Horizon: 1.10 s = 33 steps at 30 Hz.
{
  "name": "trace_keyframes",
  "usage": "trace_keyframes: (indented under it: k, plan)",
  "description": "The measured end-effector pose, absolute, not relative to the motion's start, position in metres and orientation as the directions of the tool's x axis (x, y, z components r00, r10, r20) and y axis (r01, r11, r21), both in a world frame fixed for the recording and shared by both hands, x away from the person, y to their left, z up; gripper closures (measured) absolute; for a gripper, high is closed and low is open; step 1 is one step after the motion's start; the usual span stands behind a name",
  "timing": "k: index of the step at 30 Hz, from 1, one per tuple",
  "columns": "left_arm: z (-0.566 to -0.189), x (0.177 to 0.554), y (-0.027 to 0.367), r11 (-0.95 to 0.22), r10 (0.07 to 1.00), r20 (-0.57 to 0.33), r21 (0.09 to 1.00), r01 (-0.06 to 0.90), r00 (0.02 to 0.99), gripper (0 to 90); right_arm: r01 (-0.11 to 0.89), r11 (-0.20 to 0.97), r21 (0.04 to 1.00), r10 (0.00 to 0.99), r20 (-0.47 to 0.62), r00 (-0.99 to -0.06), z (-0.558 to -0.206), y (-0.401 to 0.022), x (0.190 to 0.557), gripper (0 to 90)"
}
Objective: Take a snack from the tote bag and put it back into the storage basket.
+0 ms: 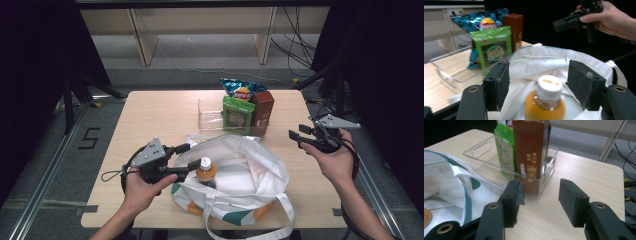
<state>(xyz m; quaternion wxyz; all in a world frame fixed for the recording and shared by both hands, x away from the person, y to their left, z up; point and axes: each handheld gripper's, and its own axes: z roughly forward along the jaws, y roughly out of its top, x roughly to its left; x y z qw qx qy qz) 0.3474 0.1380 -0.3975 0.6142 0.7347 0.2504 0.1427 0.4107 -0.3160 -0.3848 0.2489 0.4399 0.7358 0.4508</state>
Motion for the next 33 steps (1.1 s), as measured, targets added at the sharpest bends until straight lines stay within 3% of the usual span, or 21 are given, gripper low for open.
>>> trace_keyframes:
  k: [10, 21, 33]
  plan:
    - [-0.409, 0.352, 0.124, -0.184, 0.501, -0.088, 0.961, 0.206, 0.861, 37.7, 0.43, 0.227, 0.874, 0.867, 0.02, -0.498, -0.387, -0.312, 0.412, 52.0]
    - [-0.42, 0.359, 0.116, -0.198, 0.483, -0.118, 0.951, 0.239, 0.867, 45.8, 0.44, 0.241, 0.865, 0.859, 0.021, -0.512, -0.39, -0.31, 0.414, 51.6]
    - [-0.42, 0.36, 0.113, -0.222, 0.47, -0.087, 0.951, 0.213, 0.878, 58.2, 0.457, 0.244, 0.855, 0.863, 0.024, -0.505, -0.39, -0.311, 0.413, 51.5]
